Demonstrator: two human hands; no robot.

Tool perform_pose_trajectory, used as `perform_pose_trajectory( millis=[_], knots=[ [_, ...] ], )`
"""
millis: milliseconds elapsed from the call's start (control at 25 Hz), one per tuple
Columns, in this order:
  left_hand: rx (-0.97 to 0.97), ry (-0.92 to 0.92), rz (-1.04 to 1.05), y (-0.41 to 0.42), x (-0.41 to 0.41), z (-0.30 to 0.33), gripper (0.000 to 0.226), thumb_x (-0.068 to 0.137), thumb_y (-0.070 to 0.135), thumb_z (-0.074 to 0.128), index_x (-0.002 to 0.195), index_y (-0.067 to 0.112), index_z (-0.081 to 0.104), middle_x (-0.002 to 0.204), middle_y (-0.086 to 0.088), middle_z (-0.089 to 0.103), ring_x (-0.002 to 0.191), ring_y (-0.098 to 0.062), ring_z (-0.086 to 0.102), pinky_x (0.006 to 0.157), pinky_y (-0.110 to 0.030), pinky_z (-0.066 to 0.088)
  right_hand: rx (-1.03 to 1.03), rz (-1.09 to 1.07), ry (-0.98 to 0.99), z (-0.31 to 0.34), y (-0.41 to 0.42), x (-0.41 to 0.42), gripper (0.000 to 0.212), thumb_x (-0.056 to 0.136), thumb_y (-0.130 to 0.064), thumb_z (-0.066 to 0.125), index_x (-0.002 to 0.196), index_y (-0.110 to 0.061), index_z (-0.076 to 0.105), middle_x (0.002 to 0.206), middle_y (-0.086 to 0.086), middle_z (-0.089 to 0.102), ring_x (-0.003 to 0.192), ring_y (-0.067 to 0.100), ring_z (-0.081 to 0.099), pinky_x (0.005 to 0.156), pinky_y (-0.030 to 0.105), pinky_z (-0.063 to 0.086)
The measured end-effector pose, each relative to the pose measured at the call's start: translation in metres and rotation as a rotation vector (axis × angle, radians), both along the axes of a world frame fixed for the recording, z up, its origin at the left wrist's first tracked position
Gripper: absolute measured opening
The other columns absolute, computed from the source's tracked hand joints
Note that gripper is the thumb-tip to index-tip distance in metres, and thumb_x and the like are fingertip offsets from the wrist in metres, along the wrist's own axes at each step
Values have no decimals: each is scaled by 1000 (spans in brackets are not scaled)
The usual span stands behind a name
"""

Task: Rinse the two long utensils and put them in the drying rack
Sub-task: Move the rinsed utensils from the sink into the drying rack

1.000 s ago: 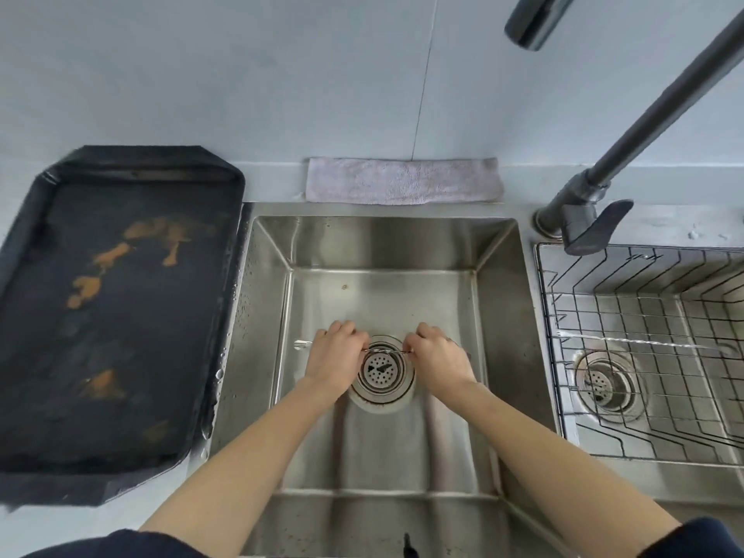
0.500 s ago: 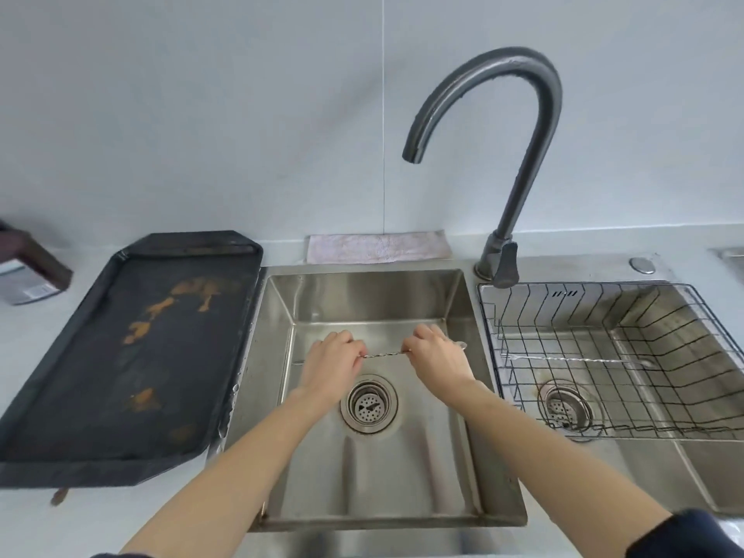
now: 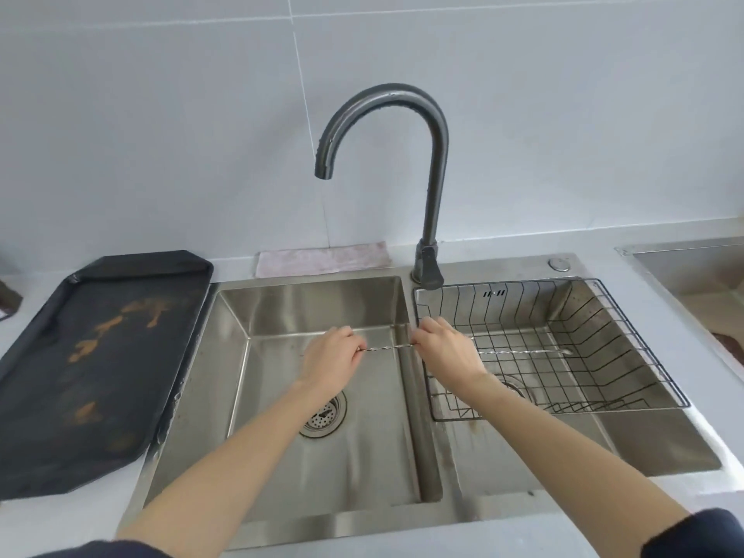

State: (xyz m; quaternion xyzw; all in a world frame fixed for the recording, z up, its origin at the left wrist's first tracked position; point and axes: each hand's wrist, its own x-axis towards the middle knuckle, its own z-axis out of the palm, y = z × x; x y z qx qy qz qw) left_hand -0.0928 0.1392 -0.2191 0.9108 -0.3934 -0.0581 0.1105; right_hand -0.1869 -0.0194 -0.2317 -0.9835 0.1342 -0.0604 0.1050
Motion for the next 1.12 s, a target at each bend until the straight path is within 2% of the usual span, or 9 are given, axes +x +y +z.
perform_pose_trajectory(
  millis=[160, 320, 600, 920, 1040, 1120],
  knots=[
    [-13, -20, -31, -45, -22, 4, 27, 96, 21, 43, 114, 18, 63, 113, -2, 62, 108, -21, 55, 84, -31, 45, -48, -40, -10, 13, -51, -33, 20, 93, -6, 47, 106, -6, 63, 108, 8, 59, 104, 26, 52, 61, 31, 37],
    [-31, 10, -76, -94, -48, 1, 26, 95, 20, 45, 114, 17, 63, 113, -1, 63, 108, -18, 56, 85, -31, 49, -60, -59, -11, 15, -99, -61, 17, 92, -3, 50, 103, -5, 63, 107, 10, 61, 104, 28, 54, 60, 29, 34],
    [33, 30, -127, -158, -78, -11, 29, 97, 17, 41, 120, 17, 60, 117, -1, 60, 111, -18, 55, 88, -32, 50, -57, -108, 103, 7, -159, -94, 24, 96, -10, 43, 112, -10, 60, 115, 6, 57, 111, 23, 49, 66, 30, 30],
    [172, 132, -164, -193, -84, -46, 35, 96, 9, 39, 126, 18, 56, 124, -1, 61, 113, -18, 56, 91, -36, 53, 41, -117, 270, -29, -195, -101, 25, 97, -16, 42, 113, -12, 60, 115, 4, 57, 113, 20, 50, 65, 31, 38],
    [229, 175, -166, -195, -85, -58, 36, 96, 9, 38, 127, 18, 55, 126, -1, 58, 117, -18, 53, 93, -35, 51, 129, -122, 339, -42, -200, -100, 24, 97, -17, 43, 110, -13, 62, 115, 5, 58, 111, 25, 53, 75, 37, 49],
    [267, 196, -162, -195, -85, -64, 36, 96, 9, 38, 127, 18, 55, 127, -1, 58, 118, -19, 52, 93, -34, 50, 173, -110, 391, -49, -200, -100, 22, 96, -17, 45, 109, -13, 63, 116, 5, 57, 110, 28, 55, 81, 38, 49]
  ],
)
